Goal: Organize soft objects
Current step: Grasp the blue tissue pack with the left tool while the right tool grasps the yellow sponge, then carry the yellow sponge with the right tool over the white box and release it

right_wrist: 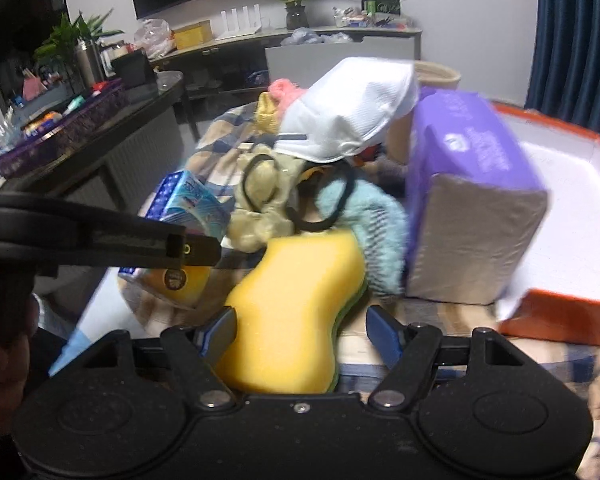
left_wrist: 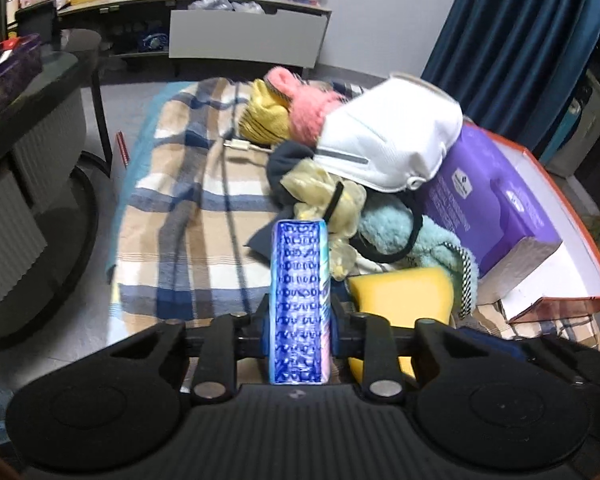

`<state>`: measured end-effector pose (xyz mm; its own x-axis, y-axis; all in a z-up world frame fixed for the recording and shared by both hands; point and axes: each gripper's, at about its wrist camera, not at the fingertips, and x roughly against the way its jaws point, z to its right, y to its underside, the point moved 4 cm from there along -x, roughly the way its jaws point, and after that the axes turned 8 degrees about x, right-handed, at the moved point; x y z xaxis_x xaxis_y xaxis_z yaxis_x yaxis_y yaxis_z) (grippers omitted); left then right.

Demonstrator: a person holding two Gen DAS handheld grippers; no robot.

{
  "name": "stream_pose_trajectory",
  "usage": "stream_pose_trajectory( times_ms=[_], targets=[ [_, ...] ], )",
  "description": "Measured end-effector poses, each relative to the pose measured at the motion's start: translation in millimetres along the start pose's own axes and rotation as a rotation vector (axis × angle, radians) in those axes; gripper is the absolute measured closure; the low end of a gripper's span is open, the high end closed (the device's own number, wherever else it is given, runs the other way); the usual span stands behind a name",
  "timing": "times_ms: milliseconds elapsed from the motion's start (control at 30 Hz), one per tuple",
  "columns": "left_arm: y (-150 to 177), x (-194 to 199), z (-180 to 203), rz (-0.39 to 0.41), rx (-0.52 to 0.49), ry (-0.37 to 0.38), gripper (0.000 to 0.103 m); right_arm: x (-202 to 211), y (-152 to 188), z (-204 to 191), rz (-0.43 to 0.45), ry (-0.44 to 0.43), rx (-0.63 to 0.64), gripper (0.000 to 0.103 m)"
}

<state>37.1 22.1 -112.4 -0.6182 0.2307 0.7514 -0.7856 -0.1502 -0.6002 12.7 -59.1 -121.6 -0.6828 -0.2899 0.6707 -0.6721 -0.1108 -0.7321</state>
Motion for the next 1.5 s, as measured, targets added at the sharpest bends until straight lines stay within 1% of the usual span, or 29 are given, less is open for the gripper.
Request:
stream_pose_trajectory(
  times_ms=[100,200,267,300,333,367,433,600,667,833,1000,1200,1267,1333,1500],
  targets=[
    [1,2,-6,0.004,0.02,-0.003,0.075,-7,-2,-7,-0.021,-0.048,0.002,0.018],
    [3,1,-11,0.008,0.039,-0.027,0.075,-8,-6,-15,-0.031,-0.064,-0.004,0.018],
    [4,3,-14,0.01,0.056,-0.032,0.075,-10,-10,-20,-0.029,-0.112,0.012,0.019],
    [3,4,-15,0.012,0.058,-0.034,0.075,-14,-13,-21,-0.035,-0.104,0.022,0.026],
    [3,6,-15,0.014,0.06,-0.036,0.075,-18,-15,-21,-0.048,-0.092,0.03,0.039],
    [3,8,-17,0.017,0.063,-0.037,0.075,-20,-15,-20,-0.059,-0.09,0.027,0.04],
    [3,12,-18,0.03,0.068,-0.042,0.075,-21,-17,-17,-0.055,-0.119,0.007,0.044],
    [-4,26,-12,0.074,0.081,-0.044,0.075,-1,-21,-13,0.006,-0.12,0.042,0.046],
    [-8,33,-6,0.096,0.078,-0.045,0.075,12,-27,-7,0.039,-0.1,0.059,0.046],
    [-22,47,14,0.147,0.052,-0.039,0.075,49,-50,12,0.126,-0.061,0.125,0.045],
    [-33,51,39,0.165,0.02,-0.033,0.075,77,-69,41,0.184,-0.022,0.138,0.045],
    [-41,46,63,0.169,0.007,-0.007,0.075,93,-81,77,0.214,0.024,0.12,0.045],
    [-42,45,67,0.169,0.012,0.003,0.075,94,-82,89,0.207,0.043,0.112,0.045],
    [-43,41,71,0.165,0.006,-0.001,0.075,94,-82,97,0.203,0.061,0.11,0.045],
    [-49,38,79,0.158,0.0,0.0,0.075,95,-81,113,0.204,0.072,0.082,0.045]
  ],
)
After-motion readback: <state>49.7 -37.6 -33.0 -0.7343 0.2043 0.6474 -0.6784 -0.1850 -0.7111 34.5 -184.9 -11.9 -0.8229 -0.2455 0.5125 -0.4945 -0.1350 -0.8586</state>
